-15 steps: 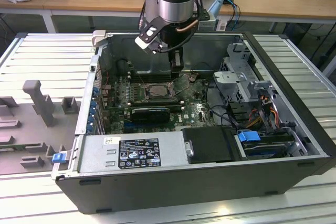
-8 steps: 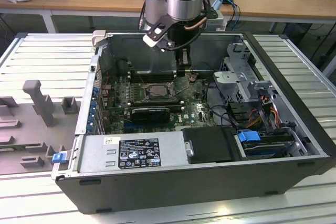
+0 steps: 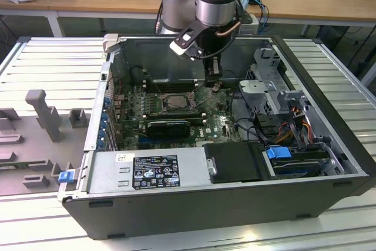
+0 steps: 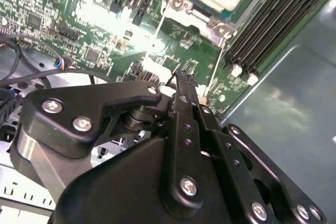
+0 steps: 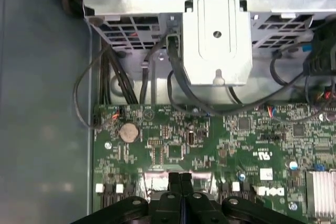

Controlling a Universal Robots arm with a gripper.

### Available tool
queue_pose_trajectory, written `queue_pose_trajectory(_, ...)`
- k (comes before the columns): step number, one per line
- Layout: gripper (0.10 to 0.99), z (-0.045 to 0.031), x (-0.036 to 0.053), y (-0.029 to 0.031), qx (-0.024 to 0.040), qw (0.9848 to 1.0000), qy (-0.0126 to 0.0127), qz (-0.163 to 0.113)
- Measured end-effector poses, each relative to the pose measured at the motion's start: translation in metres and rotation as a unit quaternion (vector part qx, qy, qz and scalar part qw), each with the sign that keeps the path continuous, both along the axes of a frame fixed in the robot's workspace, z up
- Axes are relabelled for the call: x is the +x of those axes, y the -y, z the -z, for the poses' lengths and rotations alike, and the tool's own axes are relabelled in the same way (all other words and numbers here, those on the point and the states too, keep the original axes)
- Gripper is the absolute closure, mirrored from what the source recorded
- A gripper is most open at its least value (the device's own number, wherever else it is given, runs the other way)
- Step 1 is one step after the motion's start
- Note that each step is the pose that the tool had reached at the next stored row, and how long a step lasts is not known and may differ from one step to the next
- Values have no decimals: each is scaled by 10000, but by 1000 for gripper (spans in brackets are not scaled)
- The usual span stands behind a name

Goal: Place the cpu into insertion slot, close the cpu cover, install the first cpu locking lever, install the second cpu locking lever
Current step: 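Close the cpu cover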

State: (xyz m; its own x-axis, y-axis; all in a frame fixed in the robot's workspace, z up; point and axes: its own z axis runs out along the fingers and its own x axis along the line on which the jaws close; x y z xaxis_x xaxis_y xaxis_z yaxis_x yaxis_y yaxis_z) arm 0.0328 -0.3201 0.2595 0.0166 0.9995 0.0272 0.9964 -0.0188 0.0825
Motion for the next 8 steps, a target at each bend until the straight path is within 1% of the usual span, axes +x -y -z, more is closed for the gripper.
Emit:
queue_pose_trajectory(2, 980, 9, 35, 0, 0, 10000, -6, 9)
queue_pose_trajectory(3, 980, 14, 71, 0, 0, 10000, -9, 12)
queue_pose_trajectory(8, 980, 26, 179, 0, 0, 10000, -9, 12)
